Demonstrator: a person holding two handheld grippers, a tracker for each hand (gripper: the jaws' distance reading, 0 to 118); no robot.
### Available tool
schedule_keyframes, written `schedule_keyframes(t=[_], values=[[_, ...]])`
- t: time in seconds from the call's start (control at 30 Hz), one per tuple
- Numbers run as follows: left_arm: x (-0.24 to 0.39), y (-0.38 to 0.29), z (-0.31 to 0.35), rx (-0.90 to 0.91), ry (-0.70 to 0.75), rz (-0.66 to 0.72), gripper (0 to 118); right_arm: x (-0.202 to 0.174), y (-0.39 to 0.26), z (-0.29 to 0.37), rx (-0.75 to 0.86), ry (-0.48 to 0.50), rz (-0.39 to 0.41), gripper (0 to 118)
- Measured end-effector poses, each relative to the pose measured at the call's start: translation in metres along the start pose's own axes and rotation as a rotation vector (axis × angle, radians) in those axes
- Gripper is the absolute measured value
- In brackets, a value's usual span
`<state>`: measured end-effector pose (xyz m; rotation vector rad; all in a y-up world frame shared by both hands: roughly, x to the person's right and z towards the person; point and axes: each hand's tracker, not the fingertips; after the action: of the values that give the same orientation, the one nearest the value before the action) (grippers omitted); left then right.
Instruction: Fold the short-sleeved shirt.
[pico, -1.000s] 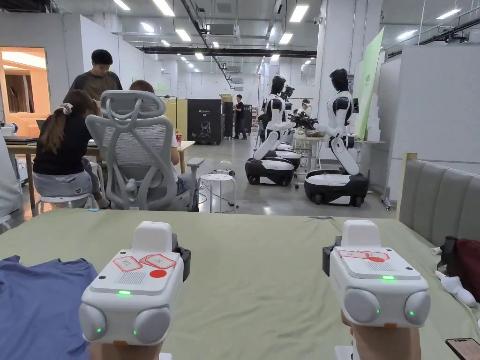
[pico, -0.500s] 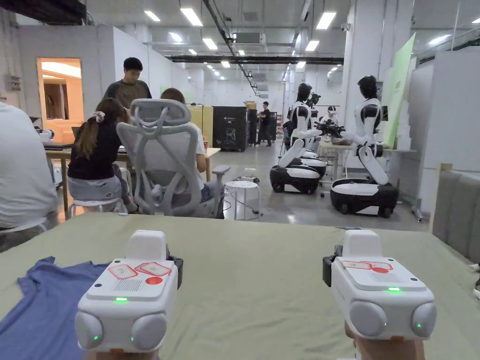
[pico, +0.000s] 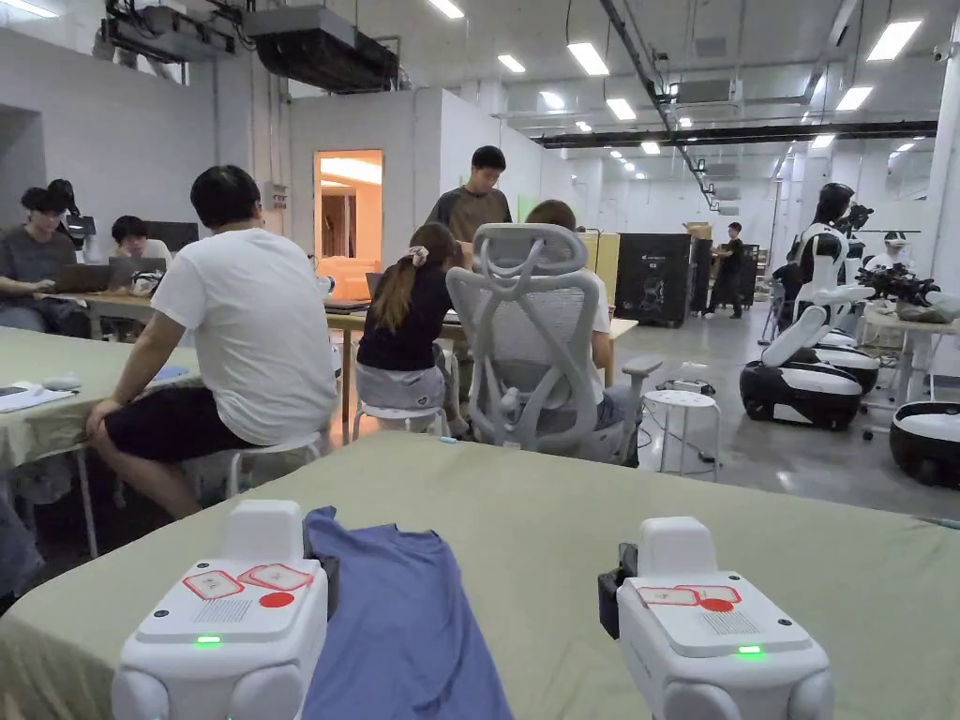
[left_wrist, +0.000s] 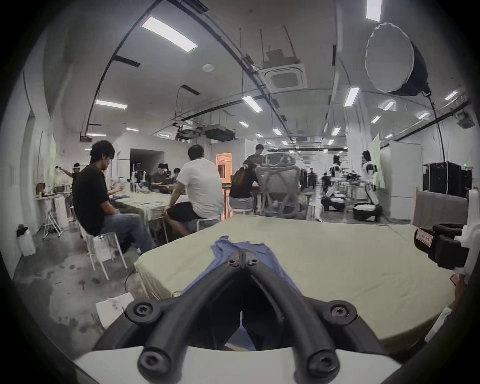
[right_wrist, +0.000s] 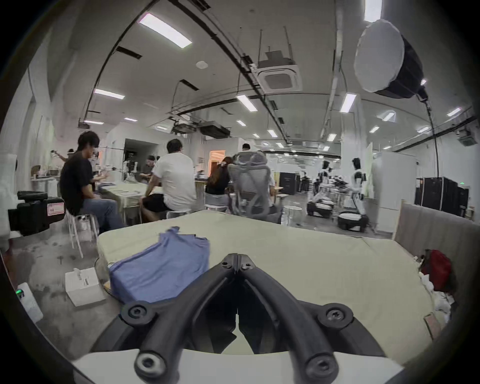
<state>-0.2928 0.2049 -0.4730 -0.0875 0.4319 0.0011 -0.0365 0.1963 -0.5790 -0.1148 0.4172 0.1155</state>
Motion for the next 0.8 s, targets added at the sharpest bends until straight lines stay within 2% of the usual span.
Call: schedule_keyframes(t=[0.13, 0.23, 0.3, 0.47, 0.57, 0.6, 0.7, 0.8], values=[[0.006, -0.012, -0.034, -0.077, -0.012, -0.002, 0, 0.003, -0.005, -0.021, -0.042, 0.019, 0.017, 1], [0.013, -0.018, -0.082, -0.178, -0.039, -0.014, 0, 0.010, -0.008, -0.048, -0.087, 0.026, 0.036, 1], [0.023, -0.024, -0.129, -0.270, -0.056, -0.040, 0, 0.015, -0.010, -0.075, -0.121, 0.039, 0.043, 1], [0.037, -0.036, -0.252, -0.484, -0.151, -0.001, 0, 0.025, -0.017, -0.138, -0.167, 0.050, 0.037, 1], [0.048, -0.048, -0.332, -0.642, -0.244, 0.068, 0, 0.028, -0.024, -0.176, -0.186, 0.064, 0.022, 1], [0.053, -0.054, -0.358, -0.681, -0.244, 0.046, 0, 0.029, -0.027, -0.186, -0.191, 0.068, 0.022, 1], [0.068, -0.073, -0.420, -0.764, -0.236, 0.006, 0, 0.032, -0.037, -0.219, -0.222, 0.082, 0.017, 1], [0.080, -0.095, -0.459, -0.797, -0.278, 0.071, 0, 0.039, -0.048, -0.243, -0.250, 0.087, 0.010, 1]])
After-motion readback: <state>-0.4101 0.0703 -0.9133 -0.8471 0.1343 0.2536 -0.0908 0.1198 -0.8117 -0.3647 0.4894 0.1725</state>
